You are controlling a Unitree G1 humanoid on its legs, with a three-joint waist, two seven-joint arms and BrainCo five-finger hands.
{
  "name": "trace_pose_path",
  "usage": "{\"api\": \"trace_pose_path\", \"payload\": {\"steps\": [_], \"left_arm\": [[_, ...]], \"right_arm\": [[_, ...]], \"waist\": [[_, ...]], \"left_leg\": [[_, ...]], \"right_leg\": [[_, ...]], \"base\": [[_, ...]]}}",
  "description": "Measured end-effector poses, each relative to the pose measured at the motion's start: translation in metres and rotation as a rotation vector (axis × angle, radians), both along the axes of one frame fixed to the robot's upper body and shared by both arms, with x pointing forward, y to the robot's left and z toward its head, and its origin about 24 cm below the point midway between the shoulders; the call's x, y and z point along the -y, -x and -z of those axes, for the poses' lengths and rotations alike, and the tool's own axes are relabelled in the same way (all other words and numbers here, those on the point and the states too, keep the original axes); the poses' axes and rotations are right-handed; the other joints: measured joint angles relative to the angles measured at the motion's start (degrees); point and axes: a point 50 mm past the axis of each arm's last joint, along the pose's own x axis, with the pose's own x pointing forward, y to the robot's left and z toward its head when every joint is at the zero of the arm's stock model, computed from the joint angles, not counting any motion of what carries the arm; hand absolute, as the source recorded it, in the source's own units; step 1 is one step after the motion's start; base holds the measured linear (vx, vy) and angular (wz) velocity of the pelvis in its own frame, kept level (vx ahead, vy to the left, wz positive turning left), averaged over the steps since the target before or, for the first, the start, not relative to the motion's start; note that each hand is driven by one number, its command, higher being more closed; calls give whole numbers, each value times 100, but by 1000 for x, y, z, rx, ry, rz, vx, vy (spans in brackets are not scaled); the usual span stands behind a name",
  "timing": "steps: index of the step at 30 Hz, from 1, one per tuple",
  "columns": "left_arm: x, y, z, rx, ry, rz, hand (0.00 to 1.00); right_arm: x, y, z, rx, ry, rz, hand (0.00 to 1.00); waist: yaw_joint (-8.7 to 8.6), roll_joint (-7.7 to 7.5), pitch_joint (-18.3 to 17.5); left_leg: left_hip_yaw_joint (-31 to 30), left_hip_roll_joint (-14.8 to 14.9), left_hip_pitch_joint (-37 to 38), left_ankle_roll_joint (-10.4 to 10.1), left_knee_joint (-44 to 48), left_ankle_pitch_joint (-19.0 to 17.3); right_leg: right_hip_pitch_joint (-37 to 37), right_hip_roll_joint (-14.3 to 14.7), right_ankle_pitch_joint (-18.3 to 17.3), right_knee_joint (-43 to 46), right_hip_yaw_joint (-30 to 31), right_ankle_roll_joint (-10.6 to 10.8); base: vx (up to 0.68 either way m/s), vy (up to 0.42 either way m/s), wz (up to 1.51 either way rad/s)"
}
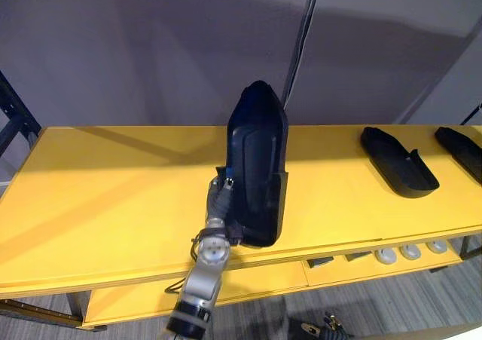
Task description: Walk over and take plastic housings, then place them on the shelf
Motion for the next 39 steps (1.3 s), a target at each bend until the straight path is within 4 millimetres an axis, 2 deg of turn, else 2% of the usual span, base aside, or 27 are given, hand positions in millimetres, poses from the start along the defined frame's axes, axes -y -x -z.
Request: {"api": "trace_pose_path", "payload": {"steps": [3,4,8,10,14,17,18,22,26,39], "left_arm": [[6,-12,3,-48,12,-11,100],[14,-16,4,-76,25,-5,100],[29,-22,13,-161,80,-2,100],[35,-26,21,-227,88,-8,100],[35,-27,23,-246,98,-10,100],[32,-31,21,-240,101,-18,100],[28,-35,20,-239,107,-31,0],[21,-43,18,-248,118,-56,0],[17,-49,14,-253,133,-78,0],[14,-51,11,-260,233,-115,0]], "right_arm": [[-3,-3,0,5,-2,-24,0],[-3,-3,0,5,-2,-24,0],[-3,-5,-1,9,-1,-25,0],[-3,-9,-2,18,1,-29,0],[-5,-12,-2,26,6,-34,0],[-4,-13,-3,28,9,-34,0],[-4,-14,-3,29,8,-29,0],[-5,-16,-2,30,5,-27,0],[-7,-20,0,20,-2,-29,0],[-7,-25,0,21,10,-48,0]], "waist": [[-111,0,-1],[-120,-5,-4],[-168,-6,-5],[-265,-7,-4],[-396,-7,-5],[-410,-6,-6],[-453,-5,-8],[-533,1,-11],[-590,12,-8],[-606,123,37]], "left_leg": [[1,-3,49,48,-150,91],[11,-7,51,46,-237,144],[57,-18,63,70,-409,257],[130,-18,79,39,-475,298],[219,-18,137,40,-547,307],[343,-27,143,45,-591,315],[354,-33,168,65,-652,348],[384,-38,247,56,-795,412],[400,-36,237,17,-864,478],[334,-39,228,13,-1018,627]], "right_leg": [[-28,4,24,6,-2,-27],[-71,5,48,8,5,-22],[-167,4,94,25,44,-13],[-219,18,120,36,113,-17],[-250,36,120,60,195,-16],[-344,52,122,113,308,-12],[-346,51,130,100,310,-1],[-324,57,168,43,316,5],[-208,57,382,-297,323,26],[13,38,738,-870,257,15]], "base": [[-85,-15,0],[-102,-10,-2],[-62,-1,-6],[-51,8,-14],[-18,16,-14],[-9,25,-16],[-5,31,-11],[-2,15,-4],[-12,21,-3],[-26,11,2]]}}
